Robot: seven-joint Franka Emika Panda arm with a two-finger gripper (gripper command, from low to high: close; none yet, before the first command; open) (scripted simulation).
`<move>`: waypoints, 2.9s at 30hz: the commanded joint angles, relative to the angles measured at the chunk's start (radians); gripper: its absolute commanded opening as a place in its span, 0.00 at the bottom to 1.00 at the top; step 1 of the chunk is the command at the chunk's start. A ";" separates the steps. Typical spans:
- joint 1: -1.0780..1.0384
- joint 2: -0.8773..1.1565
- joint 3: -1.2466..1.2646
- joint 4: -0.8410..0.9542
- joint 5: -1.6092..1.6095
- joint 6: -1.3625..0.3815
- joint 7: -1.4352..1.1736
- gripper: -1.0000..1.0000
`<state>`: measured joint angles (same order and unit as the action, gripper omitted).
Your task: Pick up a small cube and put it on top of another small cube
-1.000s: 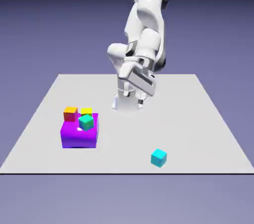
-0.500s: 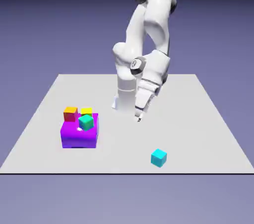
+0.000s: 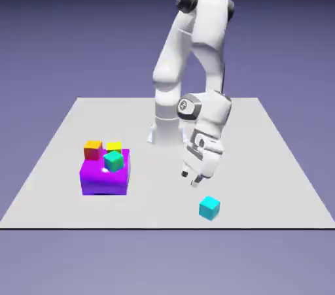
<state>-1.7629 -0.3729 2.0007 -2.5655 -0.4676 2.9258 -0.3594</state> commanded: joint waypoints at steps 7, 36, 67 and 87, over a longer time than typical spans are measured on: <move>-0.225 0.025 0.254 0.031 -0.059 -0.014 -0.140 0.50; -0.616 0.054 0.692 0.090 -0.162 -0.029 -0.378 0.00; 0.226 -0.045 -0.418 -0.039 -0.218 -0.274 -0.320 0.00; 0.774 -0.118 -1.142 -0.120 -0.256 -0.428 -0.281 0.00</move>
<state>-0.9886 -0.4911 0.8584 -2.6857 -0.7228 2.4966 -0.6402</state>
